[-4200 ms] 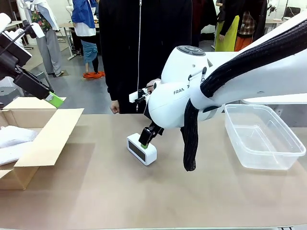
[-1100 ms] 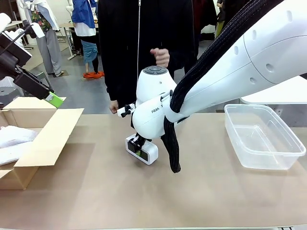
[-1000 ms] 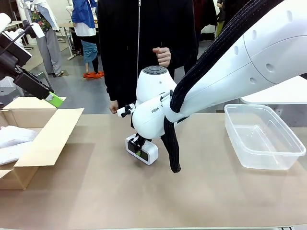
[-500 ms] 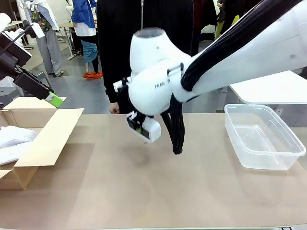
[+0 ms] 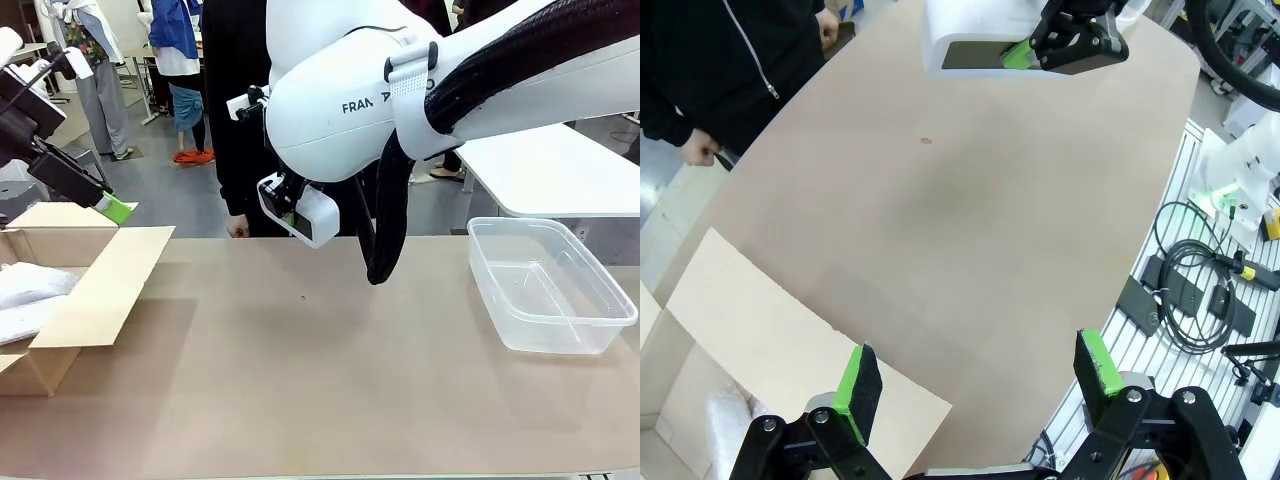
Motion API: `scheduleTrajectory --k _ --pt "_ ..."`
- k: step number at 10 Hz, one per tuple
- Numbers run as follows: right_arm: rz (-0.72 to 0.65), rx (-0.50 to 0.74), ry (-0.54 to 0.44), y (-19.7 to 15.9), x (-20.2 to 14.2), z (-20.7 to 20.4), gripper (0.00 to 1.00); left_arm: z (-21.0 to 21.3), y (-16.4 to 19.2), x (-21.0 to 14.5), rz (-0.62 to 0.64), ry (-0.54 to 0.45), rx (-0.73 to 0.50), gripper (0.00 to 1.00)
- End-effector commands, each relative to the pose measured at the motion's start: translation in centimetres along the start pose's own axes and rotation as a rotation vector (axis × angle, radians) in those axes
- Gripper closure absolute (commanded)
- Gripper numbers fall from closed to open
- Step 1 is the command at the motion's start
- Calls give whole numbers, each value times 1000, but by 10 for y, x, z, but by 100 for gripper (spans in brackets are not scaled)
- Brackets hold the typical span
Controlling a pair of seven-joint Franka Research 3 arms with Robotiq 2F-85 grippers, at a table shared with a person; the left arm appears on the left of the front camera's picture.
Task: Separate and place wrapped and unwrapped clocks.
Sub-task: Pick up the Digital clock indicated by the person, then if the picked Digital clock is wrapped, place it in the Package Box ; if not, place it in the Organizing box.
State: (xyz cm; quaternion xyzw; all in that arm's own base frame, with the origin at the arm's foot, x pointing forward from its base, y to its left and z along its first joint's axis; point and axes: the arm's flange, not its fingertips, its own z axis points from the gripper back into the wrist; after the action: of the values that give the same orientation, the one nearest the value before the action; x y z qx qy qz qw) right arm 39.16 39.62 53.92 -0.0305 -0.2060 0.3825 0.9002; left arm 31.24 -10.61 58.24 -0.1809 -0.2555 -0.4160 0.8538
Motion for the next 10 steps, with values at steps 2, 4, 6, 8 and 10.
scheduleTrajectory --k 2,4,6,8,10 --pt "0 0 0 0 0 0 84 0 -1 0 4 1 0 0" --pt "0 0 0 0 0 0 84 0 -1 0 4 1 0 0" --pt "0 0 0 0 0 0 84 0 -1 0 4 1 0 0" --pt "0 0 0 0 0 0 84 0 -1 0 4 1 0 0" --pt "0 0 0 0 0 0 84 0 -1 0 4 1 0 0"
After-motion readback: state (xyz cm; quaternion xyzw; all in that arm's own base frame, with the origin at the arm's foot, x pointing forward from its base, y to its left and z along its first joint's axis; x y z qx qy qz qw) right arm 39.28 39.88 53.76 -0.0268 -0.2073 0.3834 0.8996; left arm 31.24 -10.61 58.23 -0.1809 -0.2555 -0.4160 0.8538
